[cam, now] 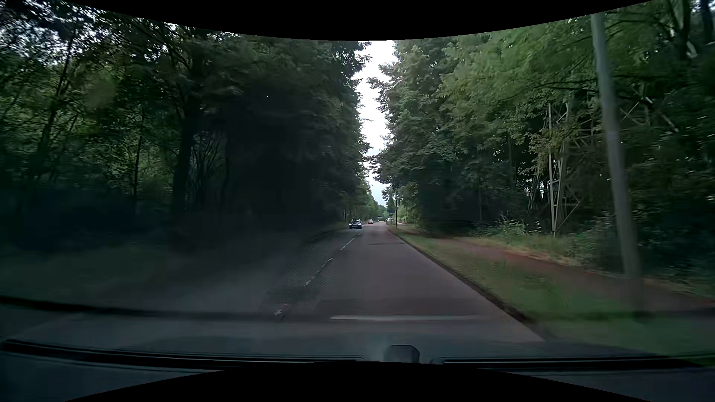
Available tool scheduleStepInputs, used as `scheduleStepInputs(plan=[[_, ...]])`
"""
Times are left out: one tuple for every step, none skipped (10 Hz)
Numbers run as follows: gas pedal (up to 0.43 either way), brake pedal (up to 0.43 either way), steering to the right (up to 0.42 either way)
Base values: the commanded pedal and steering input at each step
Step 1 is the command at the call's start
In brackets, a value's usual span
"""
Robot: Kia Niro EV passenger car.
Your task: Follow the waypoints while adhering to traffic rules and regulations
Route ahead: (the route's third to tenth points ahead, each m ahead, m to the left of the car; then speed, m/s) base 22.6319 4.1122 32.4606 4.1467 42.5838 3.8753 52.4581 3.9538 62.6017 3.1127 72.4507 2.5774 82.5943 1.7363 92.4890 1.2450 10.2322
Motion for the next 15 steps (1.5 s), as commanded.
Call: scheduleStepInputs(plan=[[0.209, 0.0, -0.001], [0.209, 0.0, 0.0], [0.209, 0.0, 0.0], [0.197, 0.0, 0.002], [0.197, 0.0, 0.001], [0.197, 0.0, 0.001], [0.197, 0.0, 0.0], [0.197, 0.0, 0.001], [0.197, 0.0, 0.001], [0.197, 0.0, 0.002], [0.197, 0.0, 0.003], [0.197, 0.0, 0.003], [0.197, 0.0, 0.003], [0.197, 0.0, 0.003], [0.197, 0.0, 0.003]])
